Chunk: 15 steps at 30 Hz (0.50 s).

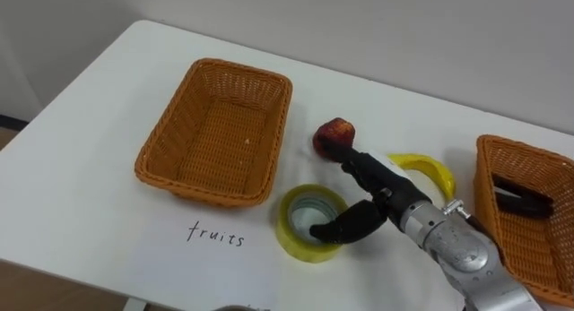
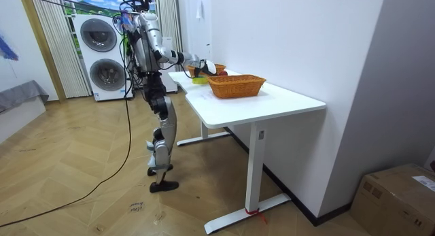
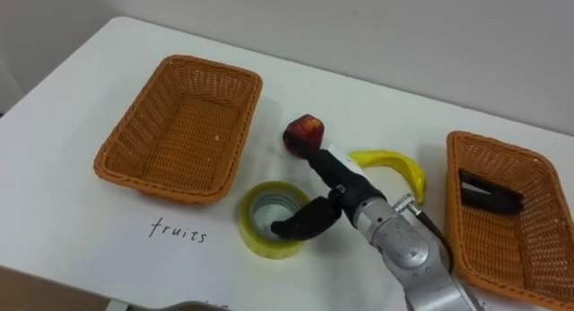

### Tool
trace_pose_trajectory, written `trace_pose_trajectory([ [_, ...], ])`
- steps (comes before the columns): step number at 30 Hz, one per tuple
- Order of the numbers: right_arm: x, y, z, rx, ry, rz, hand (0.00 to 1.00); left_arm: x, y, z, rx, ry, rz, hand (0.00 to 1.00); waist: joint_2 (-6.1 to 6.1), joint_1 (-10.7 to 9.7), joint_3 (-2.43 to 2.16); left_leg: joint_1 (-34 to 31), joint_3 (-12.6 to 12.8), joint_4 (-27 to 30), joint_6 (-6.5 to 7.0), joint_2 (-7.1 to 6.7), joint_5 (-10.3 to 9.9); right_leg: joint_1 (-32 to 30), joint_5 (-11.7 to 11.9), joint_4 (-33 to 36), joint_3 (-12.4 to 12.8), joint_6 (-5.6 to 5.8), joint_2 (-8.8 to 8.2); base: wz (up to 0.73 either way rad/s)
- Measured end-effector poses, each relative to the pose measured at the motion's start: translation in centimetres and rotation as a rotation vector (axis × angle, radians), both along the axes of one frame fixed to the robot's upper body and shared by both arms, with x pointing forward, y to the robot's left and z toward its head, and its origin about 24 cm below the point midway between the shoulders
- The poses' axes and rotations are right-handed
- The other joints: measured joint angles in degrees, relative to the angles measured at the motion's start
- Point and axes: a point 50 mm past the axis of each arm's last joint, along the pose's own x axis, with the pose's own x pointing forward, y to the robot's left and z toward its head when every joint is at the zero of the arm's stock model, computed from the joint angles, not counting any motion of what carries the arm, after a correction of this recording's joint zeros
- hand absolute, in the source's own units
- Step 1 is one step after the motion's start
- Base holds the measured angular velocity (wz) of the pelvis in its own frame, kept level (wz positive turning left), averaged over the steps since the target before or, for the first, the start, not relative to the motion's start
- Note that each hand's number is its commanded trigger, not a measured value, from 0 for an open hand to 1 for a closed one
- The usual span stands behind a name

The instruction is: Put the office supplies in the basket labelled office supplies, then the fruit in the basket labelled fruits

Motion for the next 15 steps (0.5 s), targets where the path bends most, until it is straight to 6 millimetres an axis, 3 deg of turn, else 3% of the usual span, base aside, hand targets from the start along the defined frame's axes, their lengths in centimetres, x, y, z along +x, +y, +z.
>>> trace_pose_trajectory([
  [11,0.39,0.24,0.31,-0.065,0.009,0.067,0.00,0.02,0.17,-0.04,-0.033,0.001,0.031,0.00,-0.37,0.10,0.04,-0.07,0.08,-0.09,-0.01,0.04,0.00,-0.14,0.00,-0.01,0.02,0.00,0.05,0.00],
  [15,0.36,0.27,0.21,-0.065,0.034,0.083,0.00,0.20,0.27,0.00,-0.036,-0.001,0.030,0.00,-0.72,0.19,-0.16,-0.09,0.08,-0.11,0.00,0.04,0.00,-0.15,0.00,-0.03,-0.03,0.00,0.05,0.00],
])
